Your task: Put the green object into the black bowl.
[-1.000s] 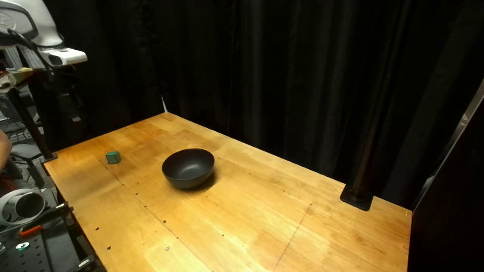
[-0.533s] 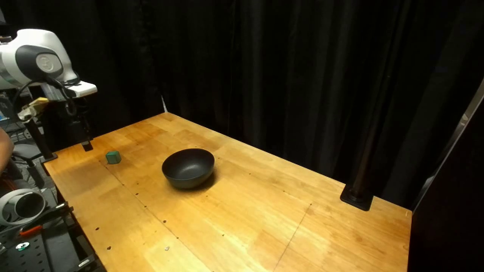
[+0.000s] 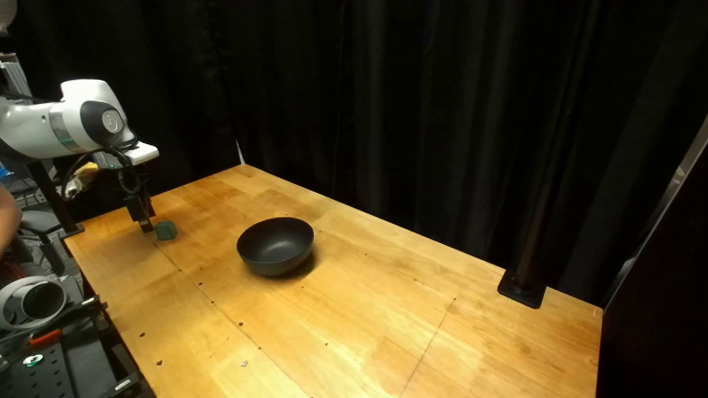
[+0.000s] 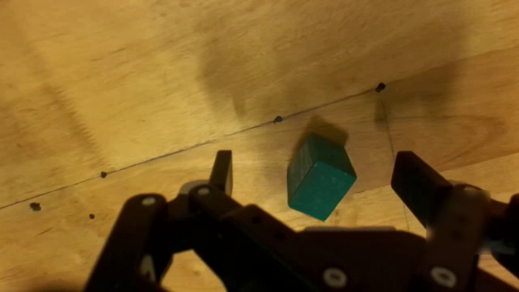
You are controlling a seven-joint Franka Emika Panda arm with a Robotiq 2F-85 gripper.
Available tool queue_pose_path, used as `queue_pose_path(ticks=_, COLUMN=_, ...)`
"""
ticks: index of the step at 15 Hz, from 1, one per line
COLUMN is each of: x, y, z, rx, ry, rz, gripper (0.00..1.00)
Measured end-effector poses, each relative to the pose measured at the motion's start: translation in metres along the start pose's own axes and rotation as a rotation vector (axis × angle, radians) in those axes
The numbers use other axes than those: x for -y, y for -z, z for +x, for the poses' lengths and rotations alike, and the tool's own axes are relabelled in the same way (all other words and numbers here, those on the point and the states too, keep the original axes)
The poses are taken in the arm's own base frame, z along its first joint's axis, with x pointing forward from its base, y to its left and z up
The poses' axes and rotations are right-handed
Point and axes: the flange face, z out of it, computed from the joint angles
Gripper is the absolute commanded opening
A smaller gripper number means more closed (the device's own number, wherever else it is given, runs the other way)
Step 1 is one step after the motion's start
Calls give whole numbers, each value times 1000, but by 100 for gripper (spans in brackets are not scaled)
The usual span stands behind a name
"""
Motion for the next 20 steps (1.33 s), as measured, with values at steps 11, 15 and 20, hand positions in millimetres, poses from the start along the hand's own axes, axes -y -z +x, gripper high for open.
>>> queue_pose_path(ticks=11, x=27, y=-38, z=22, rx=-60, ry=-74, rz=-85, gripper=12)
queue_pose_path(ticks=15, x=11, y=-20, z=36, rx=-75, ry=-102, rz=-191, gripper=15)
queue_pose_path(ticks=20, x=-32, y=32, z=94, rx=-254, ry=-190, rz=-305, gripper=14)
